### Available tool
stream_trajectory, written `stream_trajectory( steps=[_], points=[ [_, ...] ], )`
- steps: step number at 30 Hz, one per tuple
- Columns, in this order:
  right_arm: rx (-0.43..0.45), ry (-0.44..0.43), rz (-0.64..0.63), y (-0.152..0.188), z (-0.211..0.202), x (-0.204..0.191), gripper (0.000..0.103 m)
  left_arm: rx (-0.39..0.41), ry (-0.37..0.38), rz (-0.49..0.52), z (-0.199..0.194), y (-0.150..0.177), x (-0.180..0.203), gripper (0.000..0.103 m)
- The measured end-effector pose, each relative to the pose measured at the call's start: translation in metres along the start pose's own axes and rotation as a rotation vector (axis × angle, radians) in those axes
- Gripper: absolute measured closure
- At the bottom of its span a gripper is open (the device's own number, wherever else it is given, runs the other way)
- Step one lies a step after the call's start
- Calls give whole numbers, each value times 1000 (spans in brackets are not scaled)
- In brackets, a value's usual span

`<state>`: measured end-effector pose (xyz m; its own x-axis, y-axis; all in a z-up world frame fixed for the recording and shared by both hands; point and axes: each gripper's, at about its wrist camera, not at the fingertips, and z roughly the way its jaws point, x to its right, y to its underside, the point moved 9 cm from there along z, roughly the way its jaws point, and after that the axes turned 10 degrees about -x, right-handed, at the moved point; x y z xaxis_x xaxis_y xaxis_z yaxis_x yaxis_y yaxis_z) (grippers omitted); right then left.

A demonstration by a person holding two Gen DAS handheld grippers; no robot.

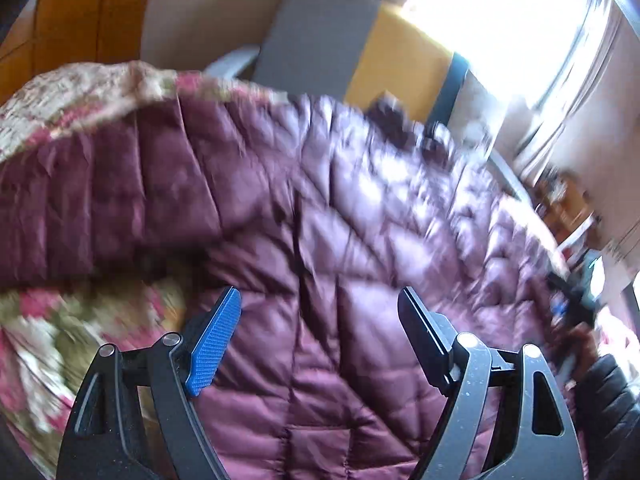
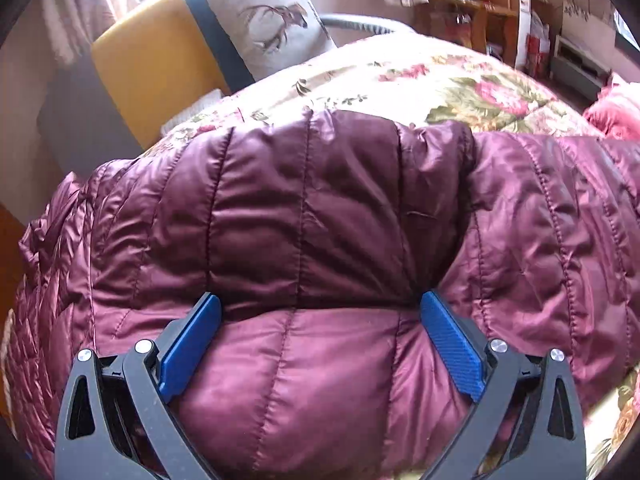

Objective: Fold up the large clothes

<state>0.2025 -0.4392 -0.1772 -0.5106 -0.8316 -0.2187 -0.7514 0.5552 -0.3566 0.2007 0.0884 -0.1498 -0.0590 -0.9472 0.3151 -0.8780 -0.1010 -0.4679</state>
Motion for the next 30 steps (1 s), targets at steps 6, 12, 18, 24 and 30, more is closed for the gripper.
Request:
stream_trajectory(
  steps=[6,12,18,24,30],
  points=[
    [25,-113,35,-9,-36,5,4,13,-33,23,8,6,-5,21],
    [151,-163,206,10,-108,93,7,18,-54,47,15,9,3,17],
    [164,-145,533,58,-116,215,26,18,-61,51,17,10,4,15],
    [198,-172,638,28,-104,246,38,15,-74,55,20,11,4,14],
    [244,-161,707,18,-135,274,91,17,-73,54,20,11,4,14]
  ],
)
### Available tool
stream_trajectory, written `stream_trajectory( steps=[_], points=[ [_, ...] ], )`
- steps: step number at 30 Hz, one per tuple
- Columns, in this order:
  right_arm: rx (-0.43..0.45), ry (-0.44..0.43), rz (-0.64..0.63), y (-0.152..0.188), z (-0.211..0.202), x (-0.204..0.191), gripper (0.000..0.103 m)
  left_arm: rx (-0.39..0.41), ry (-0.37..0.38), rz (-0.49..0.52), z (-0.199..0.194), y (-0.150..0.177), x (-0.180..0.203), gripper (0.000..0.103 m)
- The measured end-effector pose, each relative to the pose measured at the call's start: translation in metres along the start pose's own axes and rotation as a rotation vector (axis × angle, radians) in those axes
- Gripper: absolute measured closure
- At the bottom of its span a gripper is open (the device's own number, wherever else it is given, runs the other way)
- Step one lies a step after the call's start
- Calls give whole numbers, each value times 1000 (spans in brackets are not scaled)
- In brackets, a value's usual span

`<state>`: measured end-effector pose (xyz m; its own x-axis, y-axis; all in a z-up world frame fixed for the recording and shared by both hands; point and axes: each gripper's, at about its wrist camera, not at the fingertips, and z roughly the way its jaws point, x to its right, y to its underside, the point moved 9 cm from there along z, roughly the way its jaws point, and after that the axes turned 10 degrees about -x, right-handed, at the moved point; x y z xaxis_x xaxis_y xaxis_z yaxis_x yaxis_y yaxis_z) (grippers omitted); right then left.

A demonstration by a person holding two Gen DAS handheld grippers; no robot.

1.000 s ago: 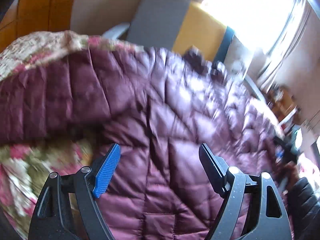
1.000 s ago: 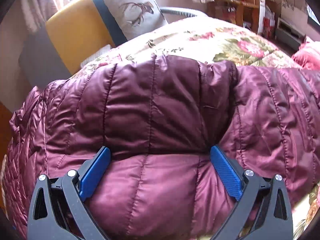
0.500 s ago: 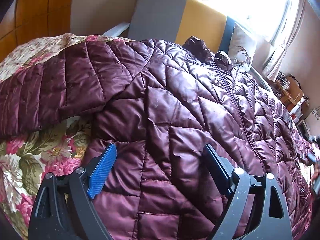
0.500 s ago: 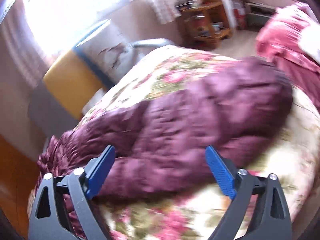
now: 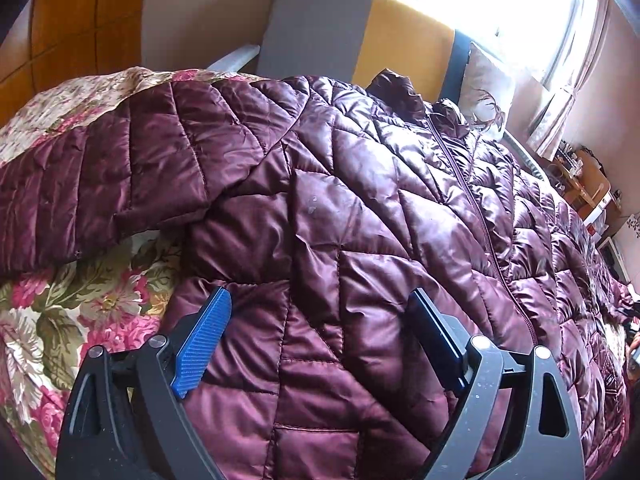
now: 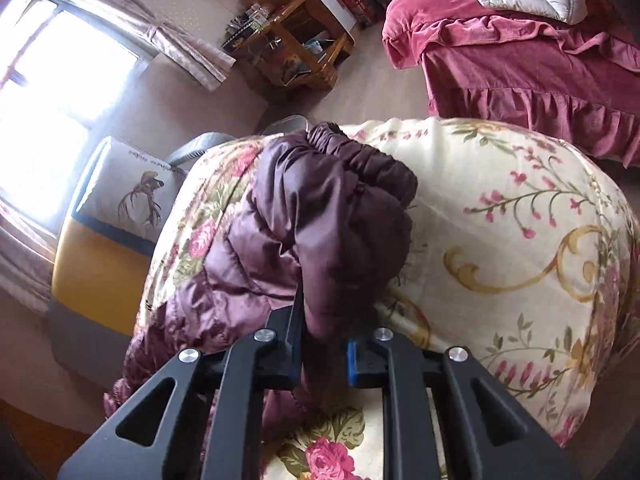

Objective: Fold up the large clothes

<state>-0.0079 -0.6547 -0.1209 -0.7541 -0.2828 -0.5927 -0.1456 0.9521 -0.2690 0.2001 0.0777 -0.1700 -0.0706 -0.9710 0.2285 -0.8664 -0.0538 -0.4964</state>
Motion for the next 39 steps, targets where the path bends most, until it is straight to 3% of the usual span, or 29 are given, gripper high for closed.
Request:
stream_trajectory(
  steps=[1,4,6,11,15,19,22,26,30,33,34,35,39],
  points=[
    [28,33,-19,-2,-8,3,92,0,0,-1,0,0,0,14],
    [-6,173,-35,7,-1,15,92,-4,0,8,2,0,2,13],
    [17,206,-90,13,-5,2,92,-7,1,7,2,-1,0,13],
    [65,67,-335,33,-36,-104,92,-3,56,-17,-5,-6,-3,12],
    [43,-74,-547,82,-46,-214,92,-4,121,-64,-18,-13,-3,4],
    [-53,-210,-757,174,-36,-319,92,39,132,-36,-35,-22,2,4],
    [-167,-295,-920,271,-16,-386,92,70,127,-19,-46,-30,1,4],
    [-336,-359,-1101,393,13,-435,92,65,184,-69,-51,-35,-9,4],
    [-503,-388,-1226,497,39,-452,92,70,216,-127,-58,-40,-21,4],
    [-572,-395,-1246,536,51,-453,73,71,247,-172,-59,-46,-31,4],
    [-601,-412,-1239,545,53,-452,49,71,255,-184,-59,-48,-33,4],
    [-618,-423,-1234,550,52,-451,35,72,268,-199,-60,-52,-35,6],
    [-628,-488,-1188,538,37,-433,26,71,278,-196,-58,-68,-33,14]
  ],
)
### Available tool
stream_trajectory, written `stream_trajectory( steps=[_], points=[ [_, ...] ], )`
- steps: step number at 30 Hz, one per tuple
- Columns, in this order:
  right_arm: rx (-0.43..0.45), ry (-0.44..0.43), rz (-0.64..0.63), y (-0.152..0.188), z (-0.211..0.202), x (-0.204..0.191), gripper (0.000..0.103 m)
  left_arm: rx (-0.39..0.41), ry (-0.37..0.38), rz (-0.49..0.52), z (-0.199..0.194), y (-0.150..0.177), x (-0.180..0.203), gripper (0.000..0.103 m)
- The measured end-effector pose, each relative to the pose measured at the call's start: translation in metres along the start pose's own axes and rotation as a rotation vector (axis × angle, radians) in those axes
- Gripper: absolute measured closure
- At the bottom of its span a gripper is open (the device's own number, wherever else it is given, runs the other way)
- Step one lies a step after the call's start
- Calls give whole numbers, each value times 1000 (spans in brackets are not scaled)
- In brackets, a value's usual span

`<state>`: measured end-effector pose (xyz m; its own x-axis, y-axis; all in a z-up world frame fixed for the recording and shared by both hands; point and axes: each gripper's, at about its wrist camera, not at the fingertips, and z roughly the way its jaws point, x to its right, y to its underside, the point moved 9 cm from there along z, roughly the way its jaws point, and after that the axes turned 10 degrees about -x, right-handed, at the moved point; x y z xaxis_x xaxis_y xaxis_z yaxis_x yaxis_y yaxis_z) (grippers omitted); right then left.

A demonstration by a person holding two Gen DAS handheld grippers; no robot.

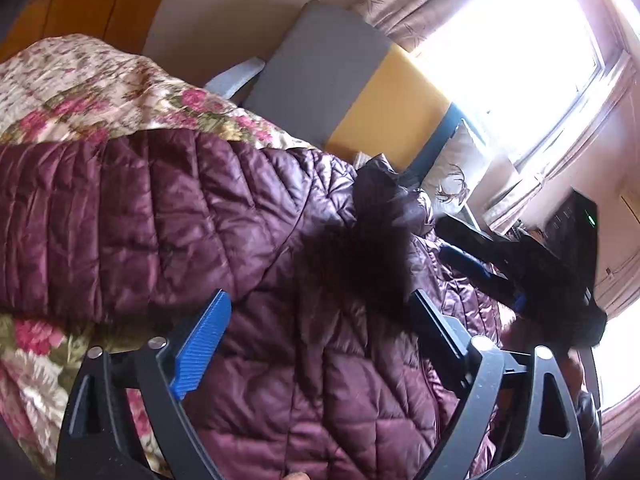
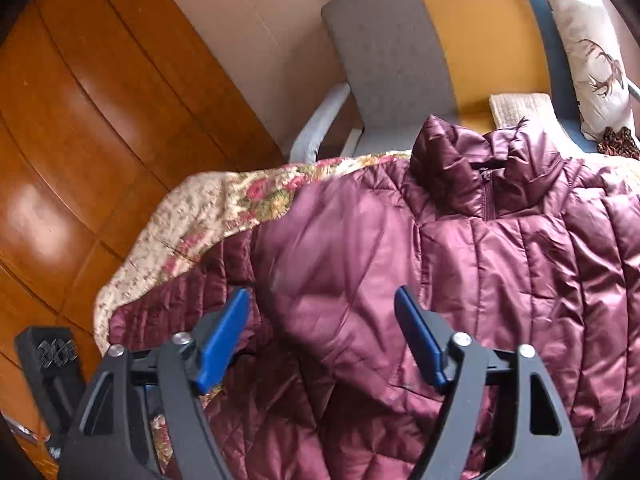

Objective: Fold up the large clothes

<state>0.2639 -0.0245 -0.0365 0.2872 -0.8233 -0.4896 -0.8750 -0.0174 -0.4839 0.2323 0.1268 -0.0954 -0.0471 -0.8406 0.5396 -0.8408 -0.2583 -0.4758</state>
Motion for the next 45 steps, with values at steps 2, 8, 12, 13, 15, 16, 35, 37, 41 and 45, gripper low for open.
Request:
stream_trajectory(
  steps=[2,8,12,13,15,16,35,37,41,45],
  points=[
    [27,-11,24,7,-18,13,26,-7,6,0,7,-10,5,14],
    [109,59,147,36,-103,94,25,-41,-17,12,40,-44,16,14],
    [180,144,277,50,-146,159,25,-103,-30,3,74,-60,17,33],
    [199,165,316,50,-155,176,26,-133,-37,0,85,-61,17,42],
    [217,202,358,48,-164,198,27,-172,-68,0,100,-62,14,77],
    [226,216,373,44,-167,209,29,-159,-86,-3,100,-64,12,79],
    [104,566,204,-22,-37,273,32,-73,-255,48,97,-39,-37,83],
    [116,591,187,-20,-32,275,32,-71,-257,50,96,-39,-37,83],
    [110,600,182,-20,-32,276,32,-53,-280,30,85,-38,-31,69],
    [99,652,152,-23,-36,267,30,78,-320,8,38,-48,-20,47]
  ],
)
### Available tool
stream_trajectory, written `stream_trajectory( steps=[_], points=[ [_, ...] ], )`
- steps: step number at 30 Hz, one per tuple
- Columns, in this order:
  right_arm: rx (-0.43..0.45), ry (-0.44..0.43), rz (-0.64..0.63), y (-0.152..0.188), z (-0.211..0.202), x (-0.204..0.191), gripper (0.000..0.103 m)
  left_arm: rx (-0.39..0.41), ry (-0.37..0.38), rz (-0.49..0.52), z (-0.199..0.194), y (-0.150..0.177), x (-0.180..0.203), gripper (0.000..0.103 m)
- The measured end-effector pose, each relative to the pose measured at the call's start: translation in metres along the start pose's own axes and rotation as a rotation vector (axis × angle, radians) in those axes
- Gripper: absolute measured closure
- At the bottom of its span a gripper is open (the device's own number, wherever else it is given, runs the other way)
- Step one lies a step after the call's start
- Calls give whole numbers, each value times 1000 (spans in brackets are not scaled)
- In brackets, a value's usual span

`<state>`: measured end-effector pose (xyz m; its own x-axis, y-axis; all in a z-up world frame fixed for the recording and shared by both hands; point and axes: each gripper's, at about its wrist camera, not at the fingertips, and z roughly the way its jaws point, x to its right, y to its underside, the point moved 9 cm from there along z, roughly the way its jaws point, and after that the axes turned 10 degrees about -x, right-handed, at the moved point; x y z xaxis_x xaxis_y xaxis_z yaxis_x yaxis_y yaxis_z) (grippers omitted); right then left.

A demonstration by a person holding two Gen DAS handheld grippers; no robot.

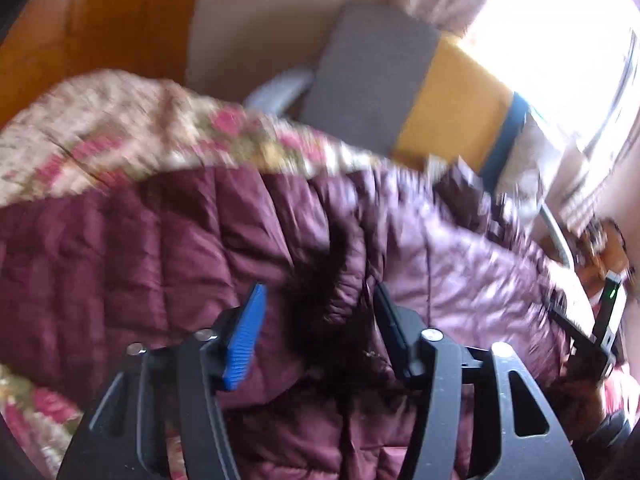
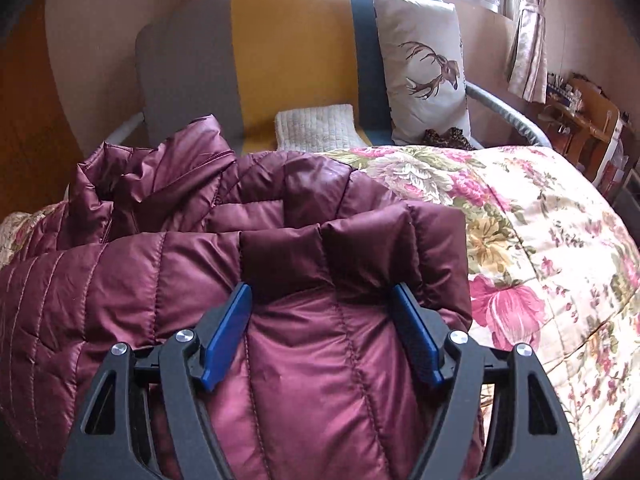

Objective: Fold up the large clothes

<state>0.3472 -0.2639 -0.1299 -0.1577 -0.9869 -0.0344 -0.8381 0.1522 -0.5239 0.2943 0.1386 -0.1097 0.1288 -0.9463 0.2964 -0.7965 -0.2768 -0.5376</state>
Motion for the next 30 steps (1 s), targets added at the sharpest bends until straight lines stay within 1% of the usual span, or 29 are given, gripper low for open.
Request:
stream_trajectory(
  steps=[1,2,3,4,6,7,9,11,12,14,15,17,18,20,23,26,27,28,29,30],
  points=[
    [-6,11,-11,-1,-4,-1,29,19,3,8,-8,-4,2,47],
    [-11,21,-16,-3,-12,-2,24,40,10,32,-16,-9,8,47],
    [-2,16,-10,-5,-20,-4,21,56,12,54,-19,-14,14,47],
    [29,-6,-6,-8,-32,-8,17,71,21,80,-21,-19,23,47],
    [76,-49,-30,-14,-52,-24,17,63,44,114,-15,-28,39,47],
    [85,-93,-56,-15,-60,-39,17,55,50,134,-9,-30,46,47],
    [82,-151,-107,-16,-66,-68,17,16,51,168,14,-34,61,47],
    [66,-177,-151,-16,-61,-94,17,-47,33,163,43,-32,62,48],
    [48,-187,-171,-14,-53,-107,17,-71,12,154,57,-30,58,48],
    [4,-193,-202,-9,-34,-126,18,-92,-4,152,71,-24,51,48],
    [-25,-185,-215,-5,-22,-133,18,-94,4,149,76,-22,48,48],
    [-55,-159,-230,4,-1,-138,15,-83,42,126,78,-18,40,48],
    [-55,-164,-221,7,6,-138,15,-78,52,119,79,-16,37,48],
    [-47,-170,-214,11,15,-138,14,-81,46,122,82,-14,38,48],
    [-45,-139,-231,13,19,-140,14,-71,32,128,82,-11,39,48],
    [-45,-134,-229,12,13,-139,13,-86,29,119,74,-11,38,48],
    [-49,-131,-226,13,7,-138,12,-88,35,99,65,-11,36,48],
    [-54,-145,-216,14,-2,-137,9,-75,50,74,52,-12,33,48],
    [-48,-170,-201,14,-12,-136,4,-58,64,50,41,-13,30,48],
    [-30,-192,-185,17,-26,-134,4,-46,82,28,31,-13,25,48]
  ],
)
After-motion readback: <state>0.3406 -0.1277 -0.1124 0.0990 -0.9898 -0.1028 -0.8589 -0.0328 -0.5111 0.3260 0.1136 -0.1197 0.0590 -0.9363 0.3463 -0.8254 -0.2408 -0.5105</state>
